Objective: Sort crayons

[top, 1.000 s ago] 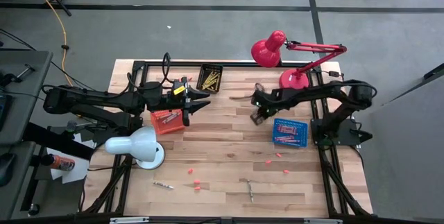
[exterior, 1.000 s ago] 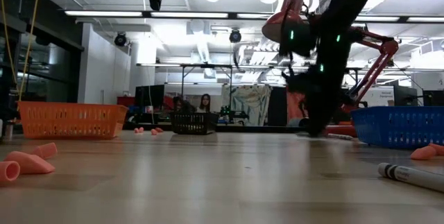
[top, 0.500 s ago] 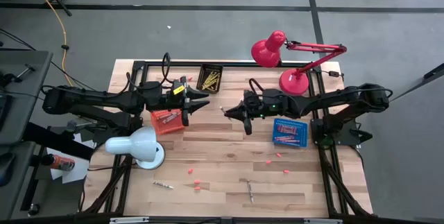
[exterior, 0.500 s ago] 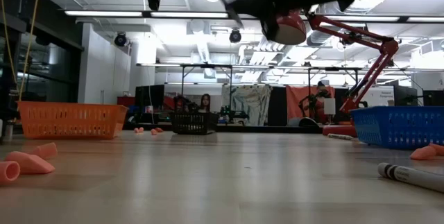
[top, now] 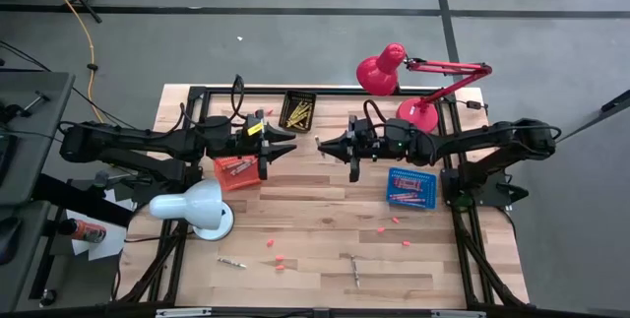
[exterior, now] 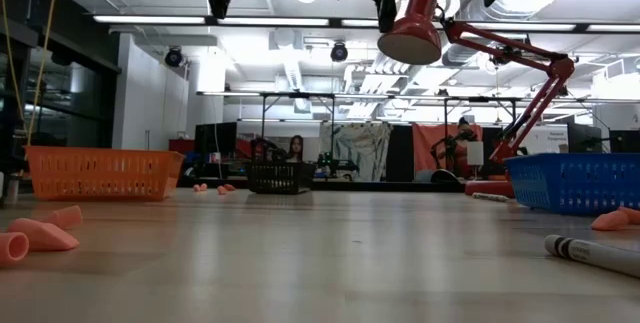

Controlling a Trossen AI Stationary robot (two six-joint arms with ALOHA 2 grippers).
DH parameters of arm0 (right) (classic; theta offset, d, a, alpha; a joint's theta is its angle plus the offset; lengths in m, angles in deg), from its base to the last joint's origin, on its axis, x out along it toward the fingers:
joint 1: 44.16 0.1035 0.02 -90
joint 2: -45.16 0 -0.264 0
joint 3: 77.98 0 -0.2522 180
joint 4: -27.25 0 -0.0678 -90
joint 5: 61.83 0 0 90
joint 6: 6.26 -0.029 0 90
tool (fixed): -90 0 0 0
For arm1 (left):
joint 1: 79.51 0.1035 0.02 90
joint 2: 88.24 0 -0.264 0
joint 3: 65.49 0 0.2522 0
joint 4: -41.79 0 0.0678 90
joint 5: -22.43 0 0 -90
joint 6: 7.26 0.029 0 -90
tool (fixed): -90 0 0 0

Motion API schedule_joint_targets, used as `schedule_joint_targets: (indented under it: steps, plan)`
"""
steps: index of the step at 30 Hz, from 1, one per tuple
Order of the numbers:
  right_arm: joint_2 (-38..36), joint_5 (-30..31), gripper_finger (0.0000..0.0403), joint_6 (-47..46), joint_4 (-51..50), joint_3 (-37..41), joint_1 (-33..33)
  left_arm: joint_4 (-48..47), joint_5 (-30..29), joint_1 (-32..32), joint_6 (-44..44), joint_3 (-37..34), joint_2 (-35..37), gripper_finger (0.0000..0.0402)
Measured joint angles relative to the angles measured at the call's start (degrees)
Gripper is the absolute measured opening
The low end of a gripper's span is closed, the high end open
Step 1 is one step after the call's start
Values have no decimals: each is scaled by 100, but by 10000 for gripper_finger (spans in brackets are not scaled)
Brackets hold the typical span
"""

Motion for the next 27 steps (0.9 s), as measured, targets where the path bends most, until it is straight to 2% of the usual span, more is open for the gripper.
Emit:
schedule_joint_targets:
  steps: [21,27]
  plan:
    - [0,-44,0,0,-26,-2,2,-55,-13,-2,0,0,-2,124]
    - [190,-43,3,307,-940,-7,2,397,-66,-2,2,-4,-4,124]
